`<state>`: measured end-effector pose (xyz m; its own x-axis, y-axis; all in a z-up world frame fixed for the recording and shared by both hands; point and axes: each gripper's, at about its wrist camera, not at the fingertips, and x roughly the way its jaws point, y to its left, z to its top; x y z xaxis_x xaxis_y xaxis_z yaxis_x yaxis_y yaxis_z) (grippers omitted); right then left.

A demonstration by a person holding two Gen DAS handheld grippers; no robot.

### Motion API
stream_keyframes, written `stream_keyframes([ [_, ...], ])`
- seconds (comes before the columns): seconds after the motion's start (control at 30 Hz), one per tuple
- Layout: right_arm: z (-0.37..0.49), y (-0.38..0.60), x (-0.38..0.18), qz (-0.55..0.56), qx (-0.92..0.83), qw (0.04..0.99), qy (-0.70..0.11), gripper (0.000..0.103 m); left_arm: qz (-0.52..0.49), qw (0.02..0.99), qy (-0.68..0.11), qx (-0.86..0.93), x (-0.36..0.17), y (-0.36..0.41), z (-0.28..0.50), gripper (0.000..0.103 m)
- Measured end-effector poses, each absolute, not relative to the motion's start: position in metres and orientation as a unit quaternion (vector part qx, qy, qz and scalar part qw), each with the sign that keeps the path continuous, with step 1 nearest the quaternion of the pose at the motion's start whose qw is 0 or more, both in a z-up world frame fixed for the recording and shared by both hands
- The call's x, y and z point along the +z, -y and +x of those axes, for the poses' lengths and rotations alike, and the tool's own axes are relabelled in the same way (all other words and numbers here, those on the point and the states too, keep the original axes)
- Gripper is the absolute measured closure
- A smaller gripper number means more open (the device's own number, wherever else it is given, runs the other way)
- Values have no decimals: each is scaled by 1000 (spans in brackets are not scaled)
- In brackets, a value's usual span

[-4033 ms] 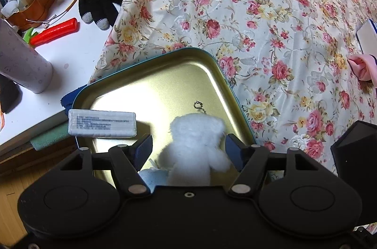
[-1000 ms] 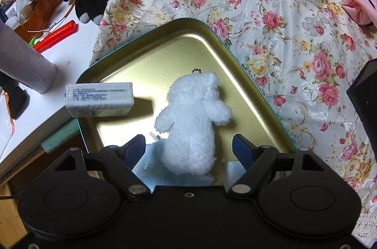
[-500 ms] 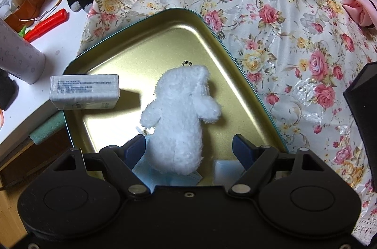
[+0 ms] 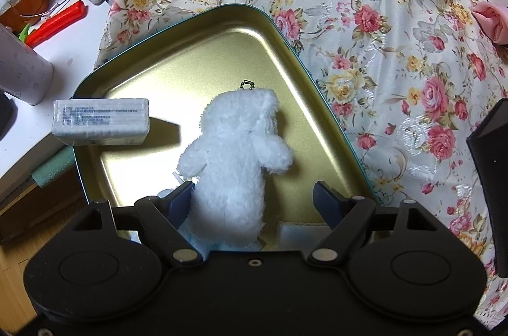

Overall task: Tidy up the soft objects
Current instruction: 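Open the left gripper and lift it off the bear while the right gripper reaches toward the pink keychain, then grasp the pink keychain bag with the right gripper while the left gripper grasps the green-and-white plush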

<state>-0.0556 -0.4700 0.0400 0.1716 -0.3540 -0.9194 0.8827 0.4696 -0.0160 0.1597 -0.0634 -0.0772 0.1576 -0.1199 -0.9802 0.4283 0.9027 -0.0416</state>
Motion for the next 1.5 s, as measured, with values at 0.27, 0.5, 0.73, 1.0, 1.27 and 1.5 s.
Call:
stream_keyframes([
  [0.27, -3, 472, 22, 237, -412, 732, -489, 19, 124, 751, -623, -180, -76, 67, 158, 26],
  [0.5, 2, 478, -1, 230, -390, 740, -497, 10, 134, 754, -617, -180, -77, 69, 156, 26],
  [0.73, 4, 478, -2, 247, -367, 746, -497, 14, 151, 759, -609, -177, -71, 70, 149, 26],
  [1.0, -6, 489, 0, 280, -355, 745, -491, 17, 176, 770, -589, -170, -41, 89, 143, 26],
  [1.27, 3, 481, -2, 256, -354, 747, -501, 14, 199, 786, -551, -195, 5, 127, 135, 26],
  [1.5, -3, 480, 7, 268, -324, 754, -505, 49, 211, 789, -526, -235, 44, 172, 123, 26],
])
